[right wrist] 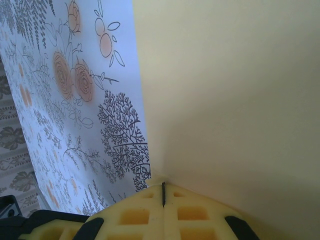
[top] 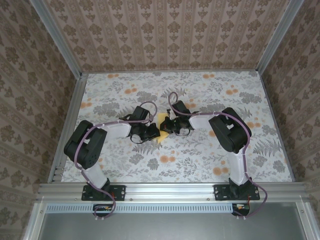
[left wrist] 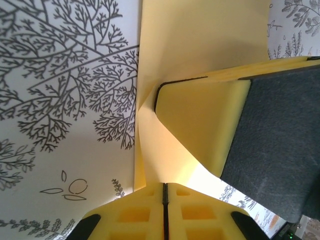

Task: Fold a paper plane with a square sheet of paper (pick it up from the middle)
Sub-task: Third fold the triangle at the center of the table.

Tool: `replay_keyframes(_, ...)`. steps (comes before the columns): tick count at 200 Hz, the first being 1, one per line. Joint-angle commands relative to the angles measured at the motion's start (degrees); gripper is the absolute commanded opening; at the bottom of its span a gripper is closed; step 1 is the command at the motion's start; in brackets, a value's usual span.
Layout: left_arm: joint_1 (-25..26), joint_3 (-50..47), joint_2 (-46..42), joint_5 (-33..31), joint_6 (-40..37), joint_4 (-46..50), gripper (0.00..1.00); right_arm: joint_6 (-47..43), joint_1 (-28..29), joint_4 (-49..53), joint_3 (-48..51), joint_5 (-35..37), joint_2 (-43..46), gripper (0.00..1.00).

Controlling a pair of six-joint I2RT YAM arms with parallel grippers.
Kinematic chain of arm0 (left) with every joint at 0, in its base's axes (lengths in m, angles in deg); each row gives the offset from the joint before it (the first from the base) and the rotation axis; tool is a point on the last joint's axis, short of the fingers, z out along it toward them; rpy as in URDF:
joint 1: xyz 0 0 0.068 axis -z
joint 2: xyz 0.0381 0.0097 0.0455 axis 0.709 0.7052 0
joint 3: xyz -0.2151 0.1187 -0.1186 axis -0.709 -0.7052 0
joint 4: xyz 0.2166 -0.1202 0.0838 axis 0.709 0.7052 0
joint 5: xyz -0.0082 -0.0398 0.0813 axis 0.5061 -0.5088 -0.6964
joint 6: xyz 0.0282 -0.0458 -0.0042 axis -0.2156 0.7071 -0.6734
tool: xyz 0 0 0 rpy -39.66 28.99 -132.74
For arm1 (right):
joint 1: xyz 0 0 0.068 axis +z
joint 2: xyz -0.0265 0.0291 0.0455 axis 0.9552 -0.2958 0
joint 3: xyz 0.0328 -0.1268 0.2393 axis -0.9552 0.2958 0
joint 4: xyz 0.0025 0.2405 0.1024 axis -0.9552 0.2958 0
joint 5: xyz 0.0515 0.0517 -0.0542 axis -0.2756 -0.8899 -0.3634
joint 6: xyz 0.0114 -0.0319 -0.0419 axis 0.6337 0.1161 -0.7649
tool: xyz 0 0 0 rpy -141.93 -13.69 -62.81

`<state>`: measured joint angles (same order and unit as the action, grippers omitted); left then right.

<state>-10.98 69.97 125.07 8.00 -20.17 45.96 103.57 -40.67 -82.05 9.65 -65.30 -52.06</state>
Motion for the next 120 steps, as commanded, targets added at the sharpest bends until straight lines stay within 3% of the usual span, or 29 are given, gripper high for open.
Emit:
replay_keyframes(1,0.5,1.3,1.2,1.5,0.5,0.6,0.09,-0.6,0.1,4.5,-0.3,2.4,-2.4,0.03)
replay_keyframes(120,1.8,0.9,3.2,1.2,-0.7,4.5,0.10,-0.2,0.0,5.7,-0.4,3.1,-2.9,0.03)
